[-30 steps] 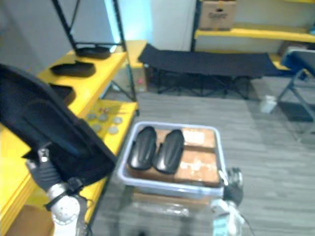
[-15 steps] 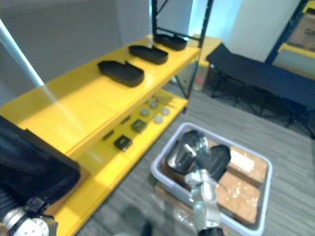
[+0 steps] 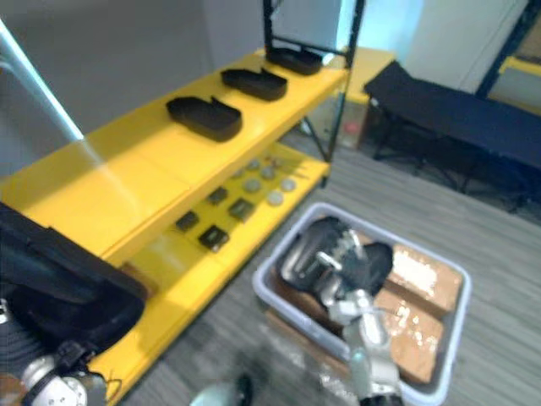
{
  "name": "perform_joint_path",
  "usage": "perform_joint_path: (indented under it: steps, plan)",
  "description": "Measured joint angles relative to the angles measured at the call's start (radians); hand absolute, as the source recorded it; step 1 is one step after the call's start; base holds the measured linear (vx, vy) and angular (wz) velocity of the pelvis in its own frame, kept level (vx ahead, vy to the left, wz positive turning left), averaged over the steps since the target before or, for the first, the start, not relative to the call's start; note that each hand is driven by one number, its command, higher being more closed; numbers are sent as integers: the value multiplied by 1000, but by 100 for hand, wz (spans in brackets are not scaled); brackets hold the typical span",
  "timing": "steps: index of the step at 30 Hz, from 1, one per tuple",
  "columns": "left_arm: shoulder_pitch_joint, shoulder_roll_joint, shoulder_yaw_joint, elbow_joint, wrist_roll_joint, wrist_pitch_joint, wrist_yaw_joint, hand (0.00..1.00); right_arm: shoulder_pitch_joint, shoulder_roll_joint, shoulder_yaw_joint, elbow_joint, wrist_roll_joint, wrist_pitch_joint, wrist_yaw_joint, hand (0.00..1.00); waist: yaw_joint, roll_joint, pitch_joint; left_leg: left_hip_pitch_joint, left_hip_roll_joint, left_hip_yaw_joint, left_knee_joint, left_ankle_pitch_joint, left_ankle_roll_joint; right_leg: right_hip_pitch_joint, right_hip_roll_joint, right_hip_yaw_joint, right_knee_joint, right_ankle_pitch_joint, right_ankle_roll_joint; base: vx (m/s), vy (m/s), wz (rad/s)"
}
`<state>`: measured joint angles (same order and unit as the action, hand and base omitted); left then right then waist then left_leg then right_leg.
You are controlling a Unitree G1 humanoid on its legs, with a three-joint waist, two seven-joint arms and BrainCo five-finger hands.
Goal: Walk over and take plastic housings, then place them on the shelf
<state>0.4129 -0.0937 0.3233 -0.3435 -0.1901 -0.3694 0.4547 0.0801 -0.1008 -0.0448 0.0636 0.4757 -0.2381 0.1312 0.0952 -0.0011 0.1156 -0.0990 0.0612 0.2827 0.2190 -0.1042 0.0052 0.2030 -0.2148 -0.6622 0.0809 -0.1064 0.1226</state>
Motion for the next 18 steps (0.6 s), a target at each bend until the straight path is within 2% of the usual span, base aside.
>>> perform_joint_path:
  steps: [1, 3, 5, 6, 10, 11, 12, 14, 15, 17, 18]
  plan:
    - [-7, 2, 0, 4, 1, 0, -2, 100, 5, 7, -4, -4, 0, -7, 0, 0, -7, 0, 1, 8, -13, -15, -23, 10, -31, 5, -9, -13, 10, -5, 8, 42, 100, 72]
    - [-10, 4, -20, -13, 1, 1, 3, 100, 20, 28, 10, -12, 0, -9, 7, 0, -14, -12, 5, 35, -49, -27, -81, 38, -15, 9, -35, -25, 29, 3, 4, 44, 149, 41]
    - [-11, 4, -22, -29, 4, 1, 2, 100, 20, 62, 27, -12, 0, -9, 26, 0, -1, -35, 12, 39, -65, -32, -94, 45, -4, 8, -48, -24, 33, 8, 3, 41, 125, 20]
    - [-11, 4, -22, -32, 6, 1, 1, 100, 25, 77, 44, -12, 0, -9, 47, 0, 2, -51, 9, 40, -77, -51, -108, 51, 3, 8, -51, -24, 36, 20, -11, 35, 94, 29]
    - [-28, 10, -32, -54, 12, 1, -10, 100, 30, 77, 58, -16, -21, -25, 81, 0, -1, -56, 6, 48, -94, -124, -142, 68, 24, 3, -62, -9, 104, 43, -44, 50, 76, 51]
    - [-34, 11, -37, -59, 12, 1, -16, 100, 30, 75, 58, -17, -21, -27, 82, 0, -1, -55, 6, 47, -99, -140, -146, 72, 28, -1, -65, 10, 121, 43, -45, 65, 22, 78]
    - [-46, 16, -57, -63, 12, 1, -37, 100, 32, 72, 57, -17, -22, -29, 82, 0, -4, -51, 7, 47, -106, -178, -156, 82, 34, -11, -66, 69, 158, 26, -65, 53, 1, 74]
    - [-63, 31, -79, -63, 12, 1, -63, 100, 40, 71, 59, -17, -38, -32, 82, 0, -22, -48, 7, 46, -109, -249, -177, 102, 34, -19, -34, 170, 176, -36, -114, 48, -59, 111]
    - [-70, 43, -96, -63, 12, 0, -82, 100, 43, 68, 66, -18, -40, -39, 83, 0, -25, -46, 7, 44, -107, -282, -183, 110, 27, -29, -8, 184, 169, -56, -118, 34, -94, 103]
    - [-66, 56, -102, -59, 12, 0, -92, 100, 40, 61, 77, -18, -40, -48, 92, 0, -23, -50, 5, 46, -112, -301, -178, 115, 20, -47, 8, 196, 124, -58, -116, 31, -115, 50]
    - [-60, 52, -101, -57, 12, 1, -98, 100, 36, 44, 75, -23, -40, -53, 113, 0, -19, -54, -6, 44, -116, -300, -170, 116, 15, -41, 14, 205, 106, -54, -90, 42, -119, 20]
